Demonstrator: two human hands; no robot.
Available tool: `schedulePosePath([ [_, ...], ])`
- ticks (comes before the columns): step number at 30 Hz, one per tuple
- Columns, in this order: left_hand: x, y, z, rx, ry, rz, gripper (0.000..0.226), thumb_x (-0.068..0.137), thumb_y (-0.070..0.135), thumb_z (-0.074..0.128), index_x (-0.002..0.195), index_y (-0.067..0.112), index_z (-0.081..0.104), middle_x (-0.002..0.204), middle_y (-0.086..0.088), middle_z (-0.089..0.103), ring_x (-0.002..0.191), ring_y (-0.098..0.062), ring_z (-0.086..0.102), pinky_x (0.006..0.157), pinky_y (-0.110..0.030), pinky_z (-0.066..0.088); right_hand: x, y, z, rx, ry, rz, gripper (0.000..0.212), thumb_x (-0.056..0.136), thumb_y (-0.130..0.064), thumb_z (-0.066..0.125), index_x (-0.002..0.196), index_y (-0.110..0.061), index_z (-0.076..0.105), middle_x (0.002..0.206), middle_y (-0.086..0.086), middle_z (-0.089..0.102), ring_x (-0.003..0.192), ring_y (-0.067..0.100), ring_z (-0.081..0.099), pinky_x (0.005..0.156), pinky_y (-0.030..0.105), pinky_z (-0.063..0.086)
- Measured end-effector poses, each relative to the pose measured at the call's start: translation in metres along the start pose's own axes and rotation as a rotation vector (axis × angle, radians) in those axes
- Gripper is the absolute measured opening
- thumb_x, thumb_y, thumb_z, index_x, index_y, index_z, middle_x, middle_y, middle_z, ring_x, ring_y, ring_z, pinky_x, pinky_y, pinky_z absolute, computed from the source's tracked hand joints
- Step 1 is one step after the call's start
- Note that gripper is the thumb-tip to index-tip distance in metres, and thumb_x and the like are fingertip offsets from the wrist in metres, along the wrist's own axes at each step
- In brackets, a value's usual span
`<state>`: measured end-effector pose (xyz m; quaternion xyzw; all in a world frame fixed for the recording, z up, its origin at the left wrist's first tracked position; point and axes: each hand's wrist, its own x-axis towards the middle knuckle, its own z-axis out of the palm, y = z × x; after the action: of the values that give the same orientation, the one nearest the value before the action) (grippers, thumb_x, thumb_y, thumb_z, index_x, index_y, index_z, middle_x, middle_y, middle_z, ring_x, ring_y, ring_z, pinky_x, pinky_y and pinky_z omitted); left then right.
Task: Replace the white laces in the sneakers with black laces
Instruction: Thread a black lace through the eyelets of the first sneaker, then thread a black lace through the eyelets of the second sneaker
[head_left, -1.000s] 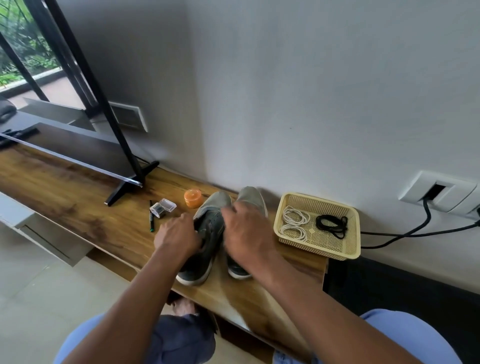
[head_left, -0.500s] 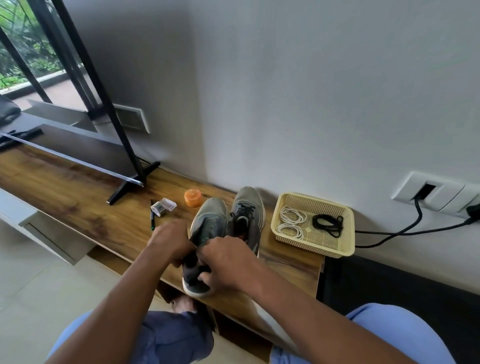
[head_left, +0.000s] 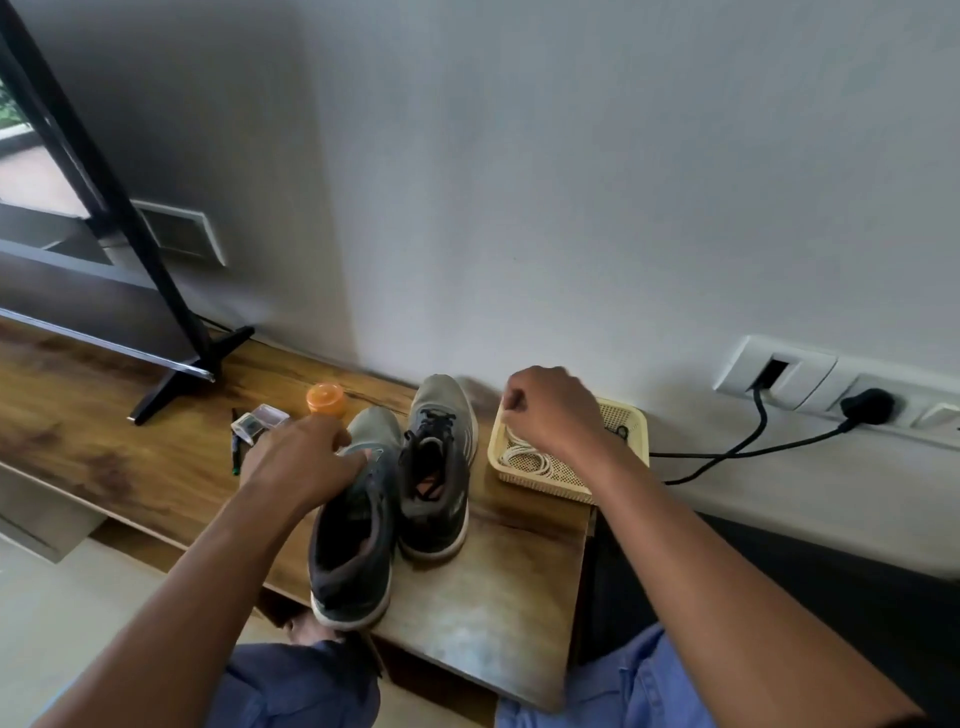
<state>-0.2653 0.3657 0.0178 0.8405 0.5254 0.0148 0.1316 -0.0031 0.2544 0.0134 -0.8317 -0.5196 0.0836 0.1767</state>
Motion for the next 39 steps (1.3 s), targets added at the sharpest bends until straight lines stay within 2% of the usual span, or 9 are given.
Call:
schedulePosePath([
  [3, 0.000, 0.023, 0.001, -0.101, 0.007, 0.094, 0.036, 0.092, 0.055, 0.067, 0.120, 0.034, 0.072, 0.123, -0.001, 0.072, 0.108, -0.027, 0.067, 0.090, -0.039, 0.056, 0.008, 0.041, 0.000, -0.100, 0.002, 0.196, 0.019, 0.082, -0.008, 0.064, 0.088, -0.023, 0.073, 0.090, -0.004, 0.072, 0.084, 0.023, 0.068, 0.070, 0.031, 0.052],
  [8, 0.001, 0.061, 0.009, -0.153, 0.019, 0.229, 0.041, 0.094, 0.045, 0.069, 0.132, 0.032, 0.068, 0.133, -0.002, 0.069, 0.119, -0.026, 0.065, 0.099, -0.038, 0.053, 0.013, 0.073, 0.013, -0.245, -0.074, 0.321, 0.018, 0.078, -0.009, 0.067, 0.092, -0.020, 0.068, 0.092, 0.001, 0.068, 0.089, 0.028, 0.068, 0.070, 0.030, 0.050],
  [17, 0.006, 0.106, 0.043, -0.104, -0.032, 0.535, 0.046, 0.096, 0.043, 0.065, 0.139, 0.031, 0.061, 0.144, 0.008, 0.062, 0.133, -0.016, 0.056, 0.107, -0.037, 0.048, 0.008, 0.091, 0.032, -0.412, -0.111, 0.281, 0.019, 0.090, -0.007, 0.058, 0.079, -0.022, 0.051, 0.074, -0.004, 0.052, 0.083, 0.025, 0.062, 0.072, 0.033, 0.042],
  [24, 0.012, 0.103, 0.052, -0.100, -0.050, 0.556, 0.046, 0.096, 0.045, 0.065, 0.139, 0.030, 0.062, 0.142, 0.007, 0.063, 0.134, -0.016, 0.055, 0.110, -0.039, 0.046, 0.011, 0.091, 0.032, -0.387, -0.064, 0.288, 0.006, 0.087, -0.012, 0.063, 0.085, -0.019, 0.064, 0.077, -0.002, 0.058, 0.083, 0.028, 0.067, 0.065, 0.032, 0.047],
  [28, 0.014, 0.098, 0.048, -0.191, -0.025, 0.530, 0.047, 0.096, 0.043, 0.066, 0.141, 0.030, 0.061, 0.139, 0.008, 0.065, 0.129, -0.015, 0.059, 0.105, -0.034, 0.047, 0.014, 0.071, 0.005, -0.262, 0.023, 0.321, 0.008, 0.080, -0.012, 0.068, 0.083, -0.019, 0.067, 0.076, 0.000, 0.064, 0.072, 0.026, 0.066, 0.060, 0.027, 0.045],
  [31, 0.013, 0.096, 0.042, -0.318, 0.005, 0.490, 0.045, 0.098, 0.038, 0.068, 0.142, 0.029, 0.062, 0.129, 0.007, 0.070, 0.111, -0.010, 0.063, 0.090, -0.024, 0.043, 0.010, 0.042, -0.016, -0.131, 0.129, 0.270, 0.014, 0.080, -0.014, 0.069, 0.089, -0.024, 0.072, 0.081, -0.005, 0.068, 0.077, 0.024, 0.067, 0.059, 0.026, 0.044],
  [34, 0.014, 0.094, 0.037, -0.558, 0.022, 0.447, 0.037, 0.101, 0.034, 0.065, 0.137, 0.026, 0.066, 0.126, 0.012, 0.069, 0.111, -0.002, 0.064, 0.090, -0.014, 0.042, -0.001, 0.004, -0.021, 0.101, 0.200, 0.141, 0.014, 0.083, -0.024, 0.076, 0.095, -0.030, 0.077, 0.090, -0.011, 0.074, 0.082, 0.017, 0.068, 0.069, 0.029, 0.052],
  [36, 0.015, 0.090, 0.034, -0.734, 0.010, 0.393, 0.026, 0.104, 0.034, 0.061, 0.128, 0.029, 0.070, 0.110, 0.020, 0.071, 0.097, 0.009, 0.065, 0.080, -0.006, 0.043, -0.007, -0.019, -0.014, 0.287, 0.182, 0.063, 0.013, 0.082, -0.027, 0.080, 0.093, -0.031, 0.077, 0.087, -0.013, 0.075, 0.079, 0.009, 0.070, 0.073, 0.031, 0.058],
  [39, 0.016, 0.080, 0.028, -0.963, 0.045, 0.342, 0.020, 0.107, 0.027, 0.057, 0.109, 0.026, 0.077, 0.084, 0.014, 0.074, 0.076, 0.004, 0.066, 0.071, -0.018, 0.047, -0.009, -0.046, 0.003, 0.517, 0.172, -0.008, 0.005, 0.083, -0.023, 0.080, 0.086, -0.027, 0.079, 0.077, -0.013, 0.075, 0.074, 0.006, 0.072, 0.074, 0.036, 0.061],
])
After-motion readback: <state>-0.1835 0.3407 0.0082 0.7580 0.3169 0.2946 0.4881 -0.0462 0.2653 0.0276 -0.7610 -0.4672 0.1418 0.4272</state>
